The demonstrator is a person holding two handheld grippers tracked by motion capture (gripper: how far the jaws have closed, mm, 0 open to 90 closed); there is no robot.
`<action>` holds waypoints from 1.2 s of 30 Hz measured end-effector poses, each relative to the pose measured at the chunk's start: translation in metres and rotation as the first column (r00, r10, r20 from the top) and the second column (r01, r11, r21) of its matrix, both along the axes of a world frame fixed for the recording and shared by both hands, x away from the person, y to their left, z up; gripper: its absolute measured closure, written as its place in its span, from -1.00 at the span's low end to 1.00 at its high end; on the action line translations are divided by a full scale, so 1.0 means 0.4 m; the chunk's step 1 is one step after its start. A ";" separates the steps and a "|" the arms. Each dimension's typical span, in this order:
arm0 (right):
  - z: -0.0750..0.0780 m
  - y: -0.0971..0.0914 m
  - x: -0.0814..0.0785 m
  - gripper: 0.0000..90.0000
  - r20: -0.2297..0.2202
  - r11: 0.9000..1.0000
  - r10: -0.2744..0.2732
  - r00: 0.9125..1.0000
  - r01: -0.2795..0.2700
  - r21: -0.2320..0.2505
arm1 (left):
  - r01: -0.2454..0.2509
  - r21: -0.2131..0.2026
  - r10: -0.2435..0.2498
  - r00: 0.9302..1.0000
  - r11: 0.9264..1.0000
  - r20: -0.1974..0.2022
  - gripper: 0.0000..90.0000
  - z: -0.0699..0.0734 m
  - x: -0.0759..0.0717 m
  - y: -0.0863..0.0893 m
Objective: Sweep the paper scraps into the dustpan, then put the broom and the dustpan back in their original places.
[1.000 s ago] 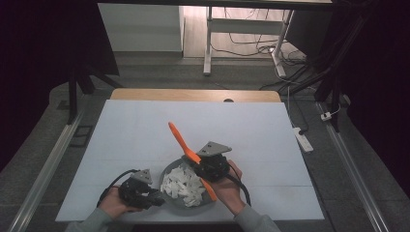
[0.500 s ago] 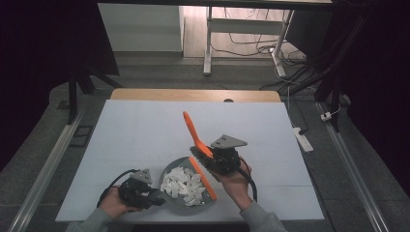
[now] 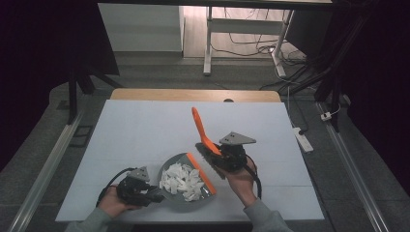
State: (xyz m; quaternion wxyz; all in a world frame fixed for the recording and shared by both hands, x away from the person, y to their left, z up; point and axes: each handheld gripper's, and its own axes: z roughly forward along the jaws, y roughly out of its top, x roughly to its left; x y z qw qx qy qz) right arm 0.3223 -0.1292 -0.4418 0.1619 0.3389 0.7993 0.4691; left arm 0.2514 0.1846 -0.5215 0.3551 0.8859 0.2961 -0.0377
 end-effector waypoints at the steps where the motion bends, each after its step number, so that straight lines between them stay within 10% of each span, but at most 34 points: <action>1: 0.002 -0.004 0.001 0.56 0.002 1.000 -0.002 1.000 0.002 0.003 | -0.010 -0.006 0.010 1.000 1.000 0.002 0.37 0.001 0.000 0.002; 12: 0.019 -0.049 0.009 0.56 0.013 0.998 0.018 1.000 -0.019 0.061 | -0.152 -0.054 0.154 0.987 0.987 0.038 0.37 0.018 0.008 0.031; 36: 0.016 -0.148 0.011 0.56 0.009 0.997 0.036 0.999 -0.037 0.067 | -0.410 -0.168 0.424 0.904 0.896 0.051 0.37 0.034 0.014 0.086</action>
